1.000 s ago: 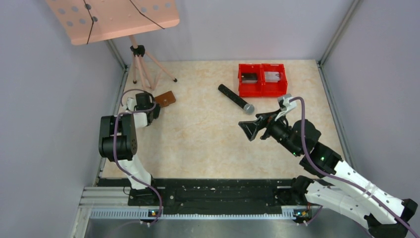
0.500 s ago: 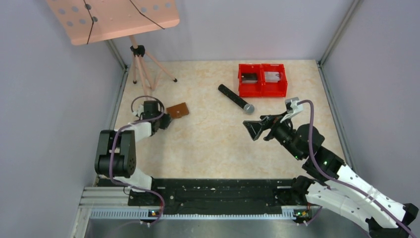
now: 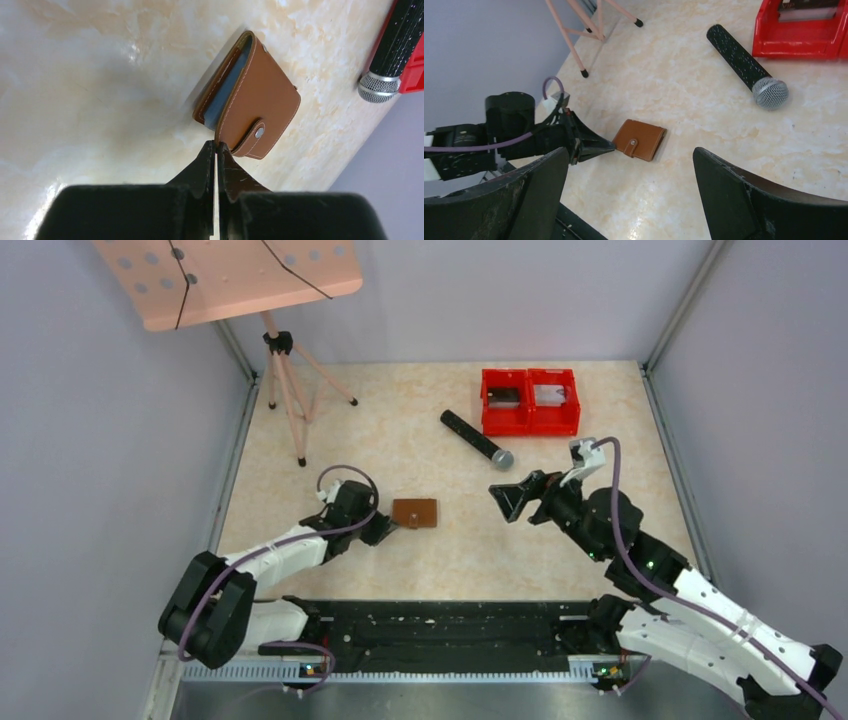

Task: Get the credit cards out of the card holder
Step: Move the card holder to the center of the board.

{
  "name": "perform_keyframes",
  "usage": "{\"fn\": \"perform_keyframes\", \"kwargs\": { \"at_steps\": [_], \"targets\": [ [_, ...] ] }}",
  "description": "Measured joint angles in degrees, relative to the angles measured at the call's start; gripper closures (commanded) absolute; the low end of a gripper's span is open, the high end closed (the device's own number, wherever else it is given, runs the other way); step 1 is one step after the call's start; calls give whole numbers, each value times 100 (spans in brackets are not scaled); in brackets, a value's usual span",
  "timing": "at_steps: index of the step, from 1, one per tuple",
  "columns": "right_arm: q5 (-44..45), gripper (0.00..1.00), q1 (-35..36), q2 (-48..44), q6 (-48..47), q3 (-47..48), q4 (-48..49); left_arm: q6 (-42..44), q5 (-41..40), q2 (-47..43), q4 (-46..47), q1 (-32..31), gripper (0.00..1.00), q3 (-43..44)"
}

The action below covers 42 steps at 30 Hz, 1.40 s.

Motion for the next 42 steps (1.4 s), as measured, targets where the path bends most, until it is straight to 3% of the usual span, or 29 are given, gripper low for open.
{"fn": "perform_keyframes", "kwargs": {
  "at_steps": [5, 10, 19, 28, 35, 42],
  "targets": [
    [33, 7, 0, 492, 227, 0, -323, 133, -129, -94, -402, -319, 58, 155],
    [2, 8, 0, 793, 505, -76, -627, 555, -365, -168, -894, -363, 44, 498],
    [-140, 10, 0, 782, 809, -184, -772, 2229, -492, 376, -1169, 138, 44, 1679],
    [-291, 11, 0, 745, 1014, -254, -824, 3432, 1327, 2201, -1047, 796, 49, 2601],
    [-361, 14, 0, 780, 1217, -334, -855, 3794, 1928, 2459, -1078, 750, 51, 2555],
    [-470, 26, 0, 1158, 1390, -361, -848, 3563, 2323, 1886, -988, 278, 53, 1690]
  ]
}}
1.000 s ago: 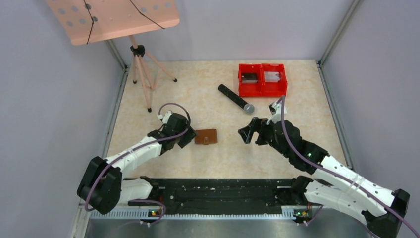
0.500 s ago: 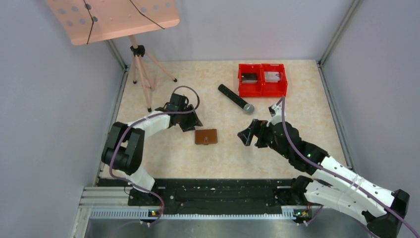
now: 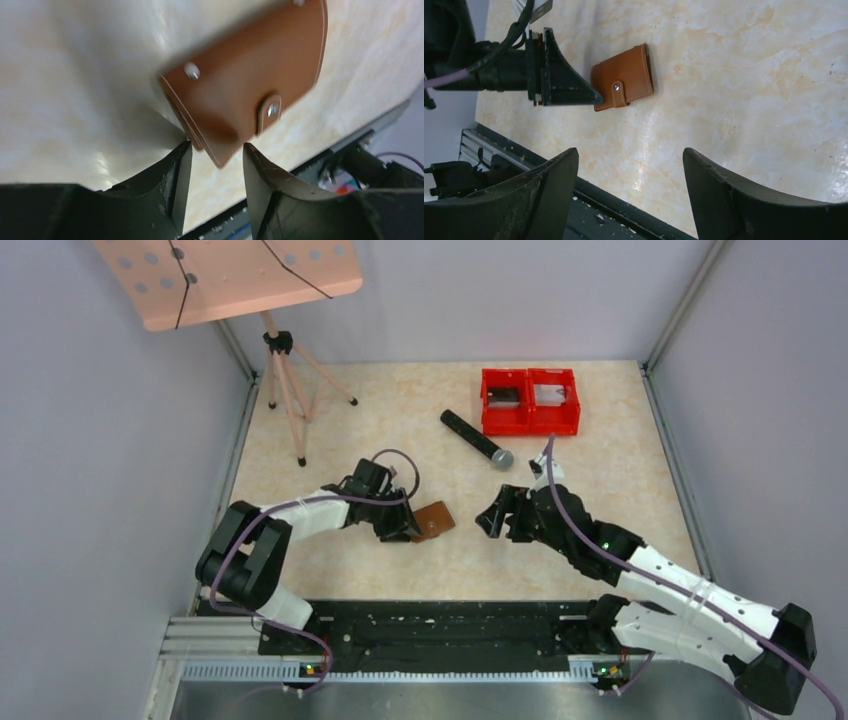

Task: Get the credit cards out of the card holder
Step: Move the card holder to the center of the board.

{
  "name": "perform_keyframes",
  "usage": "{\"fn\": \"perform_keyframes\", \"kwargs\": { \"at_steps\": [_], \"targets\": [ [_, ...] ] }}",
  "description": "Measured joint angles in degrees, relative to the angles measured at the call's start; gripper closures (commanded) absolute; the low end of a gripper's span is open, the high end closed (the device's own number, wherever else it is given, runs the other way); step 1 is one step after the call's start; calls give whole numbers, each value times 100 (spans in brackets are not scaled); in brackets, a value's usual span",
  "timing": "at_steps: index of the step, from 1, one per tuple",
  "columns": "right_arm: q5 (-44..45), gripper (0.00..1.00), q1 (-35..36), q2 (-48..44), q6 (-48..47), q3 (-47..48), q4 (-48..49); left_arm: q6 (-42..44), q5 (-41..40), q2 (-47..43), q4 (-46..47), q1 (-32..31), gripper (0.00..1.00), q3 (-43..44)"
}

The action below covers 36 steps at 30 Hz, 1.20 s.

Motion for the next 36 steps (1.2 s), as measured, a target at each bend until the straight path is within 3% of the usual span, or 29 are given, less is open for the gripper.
{"fn": "perform_keyframes", "kwargs": {
  "at_steps": [5, 9, 17, 24, 29, 36],
  "targets": [
    [-63, 37, 0, 529, 118, -2, 0, -741, 450, -483, 599, -627, 56, -852],
    [-116, 40, 0, 1023, 192, -2, 7, -1147, 608, -745, 903, -905, 55, -1174],
    [-446, 39, 0, 1414, 452, -2, 310, -595, -787, -1325, -162, -350, 52, 2],
    [-485, 37, 0, 1097, 568, -234, 518, -13, -1038, -402, -195, 243, 49, 745],
    [-466, 37, 0, 885, 608, -264, 494, 251, -614, 232, -151, 227, 50, 745],
    [-413, 37, 0, 719, 581, -264, 470, 247, -13, 317, 380, 142, 52, 330]
  ]
}}
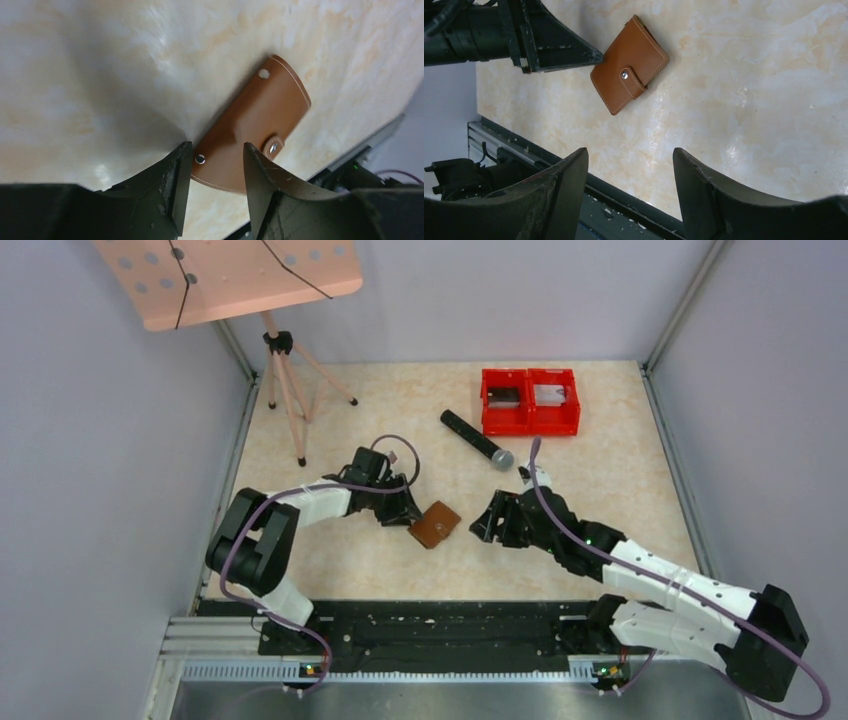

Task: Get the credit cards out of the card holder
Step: Move the card holder to the center of the board.

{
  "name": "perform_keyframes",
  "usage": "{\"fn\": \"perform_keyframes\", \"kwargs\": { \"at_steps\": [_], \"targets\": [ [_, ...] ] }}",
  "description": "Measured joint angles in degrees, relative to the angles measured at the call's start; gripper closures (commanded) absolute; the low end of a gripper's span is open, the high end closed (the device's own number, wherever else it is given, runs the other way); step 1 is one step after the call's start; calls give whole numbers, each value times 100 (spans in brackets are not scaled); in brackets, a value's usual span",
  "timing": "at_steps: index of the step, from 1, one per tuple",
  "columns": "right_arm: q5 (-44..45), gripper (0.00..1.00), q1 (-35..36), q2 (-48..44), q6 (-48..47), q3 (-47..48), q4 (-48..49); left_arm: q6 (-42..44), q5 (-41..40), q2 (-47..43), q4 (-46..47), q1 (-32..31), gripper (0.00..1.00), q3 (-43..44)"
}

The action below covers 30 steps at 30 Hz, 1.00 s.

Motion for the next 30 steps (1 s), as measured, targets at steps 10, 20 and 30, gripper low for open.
{"fn": "perform_keyframes", "kwargs": {
  "at_steps": [10, 20, 30],
  "targets": [
    [85, 46, 0, 459, -59, 4, -103, -1084, 544, -697, 1207, -800, 54, -1403],
    [96, 51, 4, 1786, -332, 678, 101, -1517, -531, -2122, 695, -684, 54, -1550],
    [184, 52, 282, 3220, -619, 1650, 44, -1633, -2017, -4177, -319, -214, 52, -1773]
  ]
}}
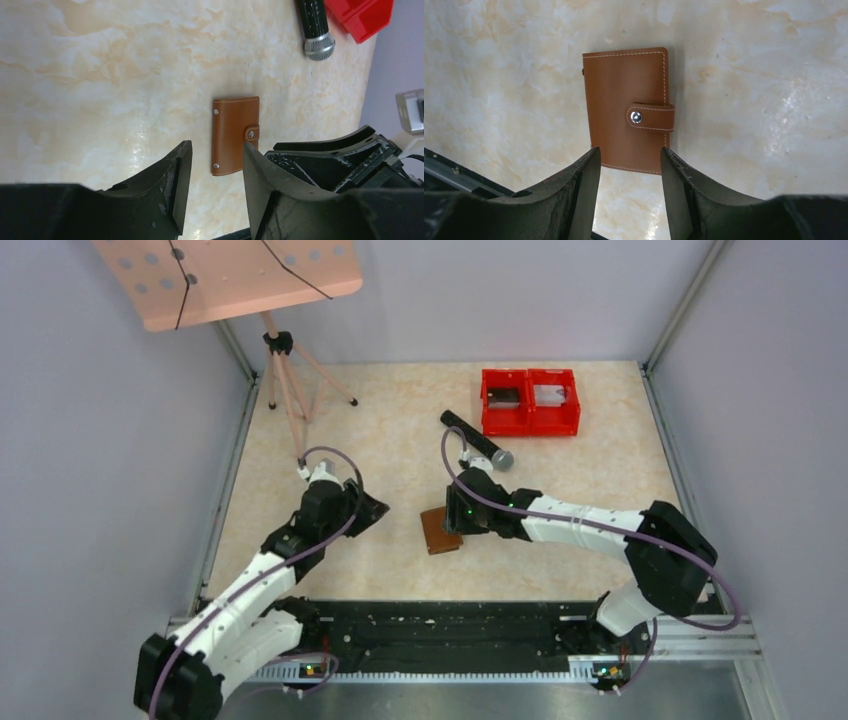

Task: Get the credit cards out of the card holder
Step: Move the card holder to the center of the board, then open the card holder at the center of the board.

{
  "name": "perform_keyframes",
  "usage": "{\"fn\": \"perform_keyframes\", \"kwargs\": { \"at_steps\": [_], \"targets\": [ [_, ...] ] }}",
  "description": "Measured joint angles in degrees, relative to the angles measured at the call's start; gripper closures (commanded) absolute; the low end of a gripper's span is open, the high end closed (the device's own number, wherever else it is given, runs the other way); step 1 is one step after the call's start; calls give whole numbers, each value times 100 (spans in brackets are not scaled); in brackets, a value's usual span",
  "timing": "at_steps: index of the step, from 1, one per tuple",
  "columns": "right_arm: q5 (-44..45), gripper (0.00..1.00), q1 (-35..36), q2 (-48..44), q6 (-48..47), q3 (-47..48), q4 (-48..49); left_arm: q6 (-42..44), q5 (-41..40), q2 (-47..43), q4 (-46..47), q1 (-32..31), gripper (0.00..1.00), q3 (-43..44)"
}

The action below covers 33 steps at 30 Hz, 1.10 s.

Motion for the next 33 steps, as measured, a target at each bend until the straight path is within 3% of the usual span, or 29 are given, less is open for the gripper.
{"fn": "perform_keyframes", "kwargs": {
  "at_steps": [6, 13, 21, 33],
  "targets": [
    [140, 53, 155, 632, -216, 507, -157, 37, -737, -1097, -437, 0, 52, -278],
    [428, 63, 264, 1239, -457, 841, -387, 48, -881, -1239, -581, 0, 53, -378],
    [782, 100, 361, 1290, -490, 885, -398, 50, -509, -804, -354, 0, 53, -498],
    [511, 100, 369, 802, -575, 136, 319, 37, 769, 861, 669, 0, 54, -540]
  ]
}}
